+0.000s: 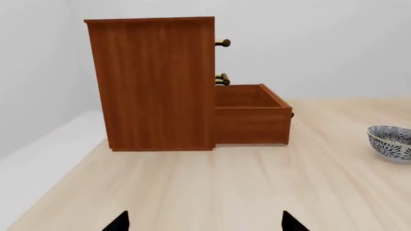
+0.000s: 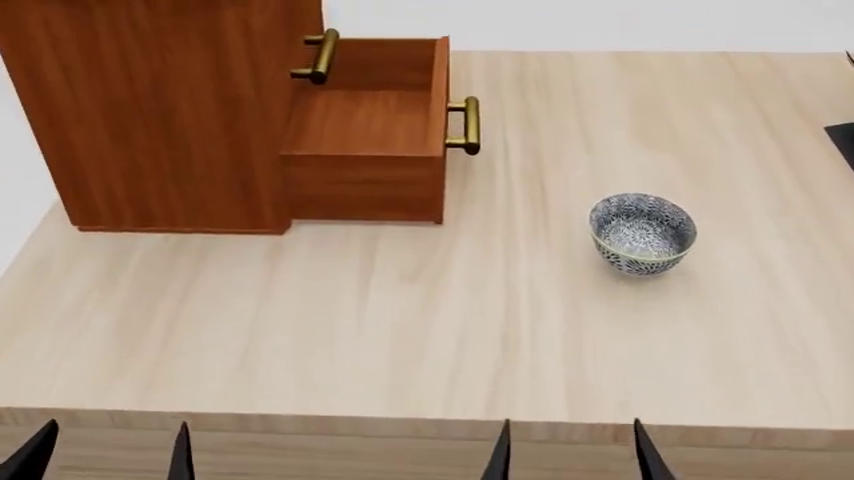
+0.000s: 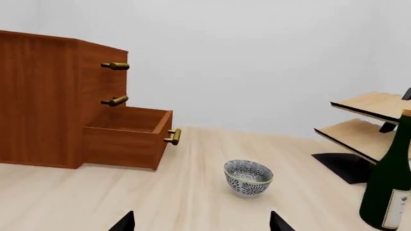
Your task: Put the bowl in the bottom drawer of the cabinet.
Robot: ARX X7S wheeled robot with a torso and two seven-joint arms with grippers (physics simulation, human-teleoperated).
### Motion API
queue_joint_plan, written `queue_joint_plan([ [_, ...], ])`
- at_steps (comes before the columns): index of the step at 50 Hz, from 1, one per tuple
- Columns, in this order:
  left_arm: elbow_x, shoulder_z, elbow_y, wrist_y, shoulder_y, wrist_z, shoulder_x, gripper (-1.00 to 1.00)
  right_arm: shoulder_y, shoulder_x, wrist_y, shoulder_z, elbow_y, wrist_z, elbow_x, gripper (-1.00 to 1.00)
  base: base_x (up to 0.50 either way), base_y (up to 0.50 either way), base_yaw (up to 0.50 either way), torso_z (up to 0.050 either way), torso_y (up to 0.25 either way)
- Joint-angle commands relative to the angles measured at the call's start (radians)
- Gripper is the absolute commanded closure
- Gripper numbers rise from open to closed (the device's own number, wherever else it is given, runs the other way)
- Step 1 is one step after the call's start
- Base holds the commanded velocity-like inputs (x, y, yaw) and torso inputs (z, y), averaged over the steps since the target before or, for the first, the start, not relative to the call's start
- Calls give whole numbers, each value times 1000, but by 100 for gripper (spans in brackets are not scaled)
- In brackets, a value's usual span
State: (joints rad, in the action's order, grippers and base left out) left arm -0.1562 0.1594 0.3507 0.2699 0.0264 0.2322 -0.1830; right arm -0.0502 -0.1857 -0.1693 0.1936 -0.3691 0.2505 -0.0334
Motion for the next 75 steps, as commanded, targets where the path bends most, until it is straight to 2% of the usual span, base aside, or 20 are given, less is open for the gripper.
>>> queue_joint_plan([
  [1, -20, 1, 113, 78, -1, 26, -21, -100, -1, -19, -62, 6, -125, 16, 9, -100, 500, 51, 0, 0, 0],
  [6, -32, 0, 207, 161, 2, 44, -35, -100, 2, -31, -109, -2, -207, 26, 3, -100, 500, 52, 0, 0, 0],
  [13, -41, 2, 277, 203, 33, 49, -57, -100, 22, -40, -151, -2, -247, 32, -3, -100, 500, 51, 0, 0, 0],
  [24, -79, -5, 476, 251, 178, 38, -122, -100, 73, -38, -203, 3, -237, 27, -25, -100, 500, 51, 0, 0, 0],
  [28, -65, 9, 483, 237, 207, 36, -135, -100, 87, -39, -212, 8, -234, 30, -22, -100, 500, 51, 0, 0, 0],
  [46, -102, -105, 486, 161, 319, 69, -144, -100, 142, -33, -236, 2, -163, 46, -39, -100, 500, 66, 0, 0, 1],
  [54, -84, -117, 496, 133, 359, 85, -148, -100, 144, -34, -238, 0, -150, 58, -42, -100, 433, 79, 0, 0, 0],
  [75, -100, -136, 492, 113, 388, 96, -156, -100, 141, -36, -241, 2, -152, 77, -57, -100, 140, 32, 0, 0, 0],
])
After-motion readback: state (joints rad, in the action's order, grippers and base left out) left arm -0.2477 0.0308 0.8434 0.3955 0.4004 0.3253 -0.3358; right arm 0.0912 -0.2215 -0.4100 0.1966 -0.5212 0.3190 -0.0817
